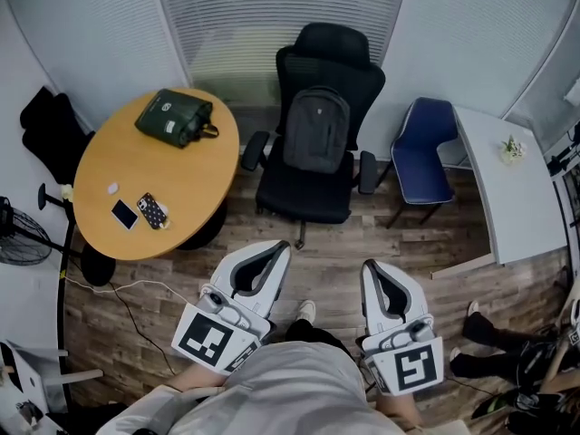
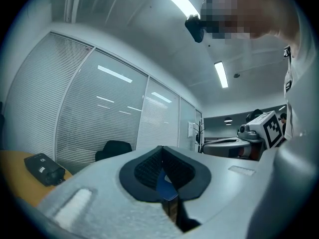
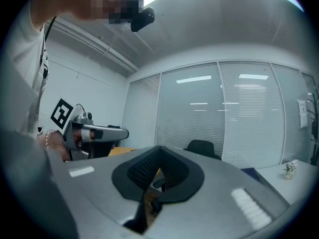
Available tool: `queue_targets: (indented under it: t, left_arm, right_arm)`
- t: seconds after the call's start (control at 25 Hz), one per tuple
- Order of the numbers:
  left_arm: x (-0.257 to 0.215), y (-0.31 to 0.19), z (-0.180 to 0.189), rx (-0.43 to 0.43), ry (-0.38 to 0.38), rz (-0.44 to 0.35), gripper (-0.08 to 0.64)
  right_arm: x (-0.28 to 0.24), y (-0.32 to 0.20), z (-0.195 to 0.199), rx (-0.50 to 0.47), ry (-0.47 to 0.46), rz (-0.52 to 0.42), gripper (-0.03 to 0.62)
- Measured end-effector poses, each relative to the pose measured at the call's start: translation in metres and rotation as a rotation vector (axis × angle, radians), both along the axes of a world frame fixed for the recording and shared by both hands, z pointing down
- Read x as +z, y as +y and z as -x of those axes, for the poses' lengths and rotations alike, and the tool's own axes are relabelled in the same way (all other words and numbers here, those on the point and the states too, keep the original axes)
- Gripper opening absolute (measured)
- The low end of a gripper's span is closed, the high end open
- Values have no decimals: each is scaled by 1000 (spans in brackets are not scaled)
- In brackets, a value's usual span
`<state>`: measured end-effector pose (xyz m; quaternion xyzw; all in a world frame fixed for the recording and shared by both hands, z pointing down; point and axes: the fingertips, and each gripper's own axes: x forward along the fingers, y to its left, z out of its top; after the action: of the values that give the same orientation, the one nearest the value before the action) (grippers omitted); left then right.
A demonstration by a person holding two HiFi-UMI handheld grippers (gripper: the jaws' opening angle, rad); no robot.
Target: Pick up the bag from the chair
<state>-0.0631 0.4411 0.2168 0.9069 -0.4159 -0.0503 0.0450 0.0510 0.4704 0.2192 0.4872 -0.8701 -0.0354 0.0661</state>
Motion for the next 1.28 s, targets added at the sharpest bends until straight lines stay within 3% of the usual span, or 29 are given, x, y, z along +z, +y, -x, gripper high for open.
queue_targets:
  t: [0.6,1.28]
  left_arm:
    - [12,-83,-55,-30,-21,26,5]
    - [28,-114,-74,-75,-41,64,5]
  right_arm:
    - [16,-84,-53,-46,4,38,3]
    - [31,-120,-77,-79,-1,74,3]
